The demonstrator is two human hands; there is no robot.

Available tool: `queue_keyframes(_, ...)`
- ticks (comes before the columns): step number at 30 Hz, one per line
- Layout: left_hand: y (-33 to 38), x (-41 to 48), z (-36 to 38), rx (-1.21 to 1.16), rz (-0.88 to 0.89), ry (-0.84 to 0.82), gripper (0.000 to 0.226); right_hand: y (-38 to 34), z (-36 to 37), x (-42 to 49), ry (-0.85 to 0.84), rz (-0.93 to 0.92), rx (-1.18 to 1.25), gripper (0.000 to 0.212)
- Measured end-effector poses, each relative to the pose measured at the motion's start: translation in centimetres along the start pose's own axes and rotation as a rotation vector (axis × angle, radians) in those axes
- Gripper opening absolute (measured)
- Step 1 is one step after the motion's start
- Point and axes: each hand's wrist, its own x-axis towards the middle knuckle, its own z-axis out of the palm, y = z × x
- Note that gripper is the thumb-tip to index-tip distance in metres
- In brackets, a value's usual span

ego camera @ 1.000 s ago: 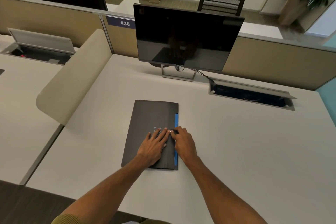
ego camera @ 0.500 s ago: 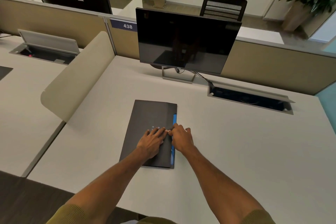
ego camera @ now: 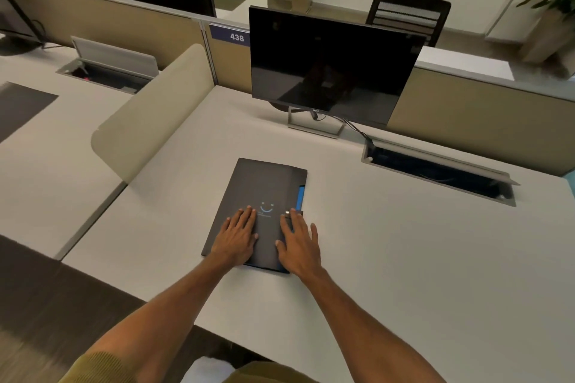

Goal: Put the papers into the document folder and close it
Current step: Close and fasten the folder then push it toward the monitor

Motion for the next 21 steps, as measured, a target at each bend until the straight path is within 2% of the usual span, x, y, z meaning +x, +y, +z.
queue_keyframes(5,-1.1,-0.3,-0.2,-0.010,-0.068,-0.022,0.072,-0.5,1.4,0.9,-0.138,0.046,-0.048,0.077)
queue_keyframes(21,-10.4,7.2,-5.0,-0.020,-0.022,-0.064,0.075,-5.8,0.7,12.5,-0.186,0.045,-0.067,0.076)
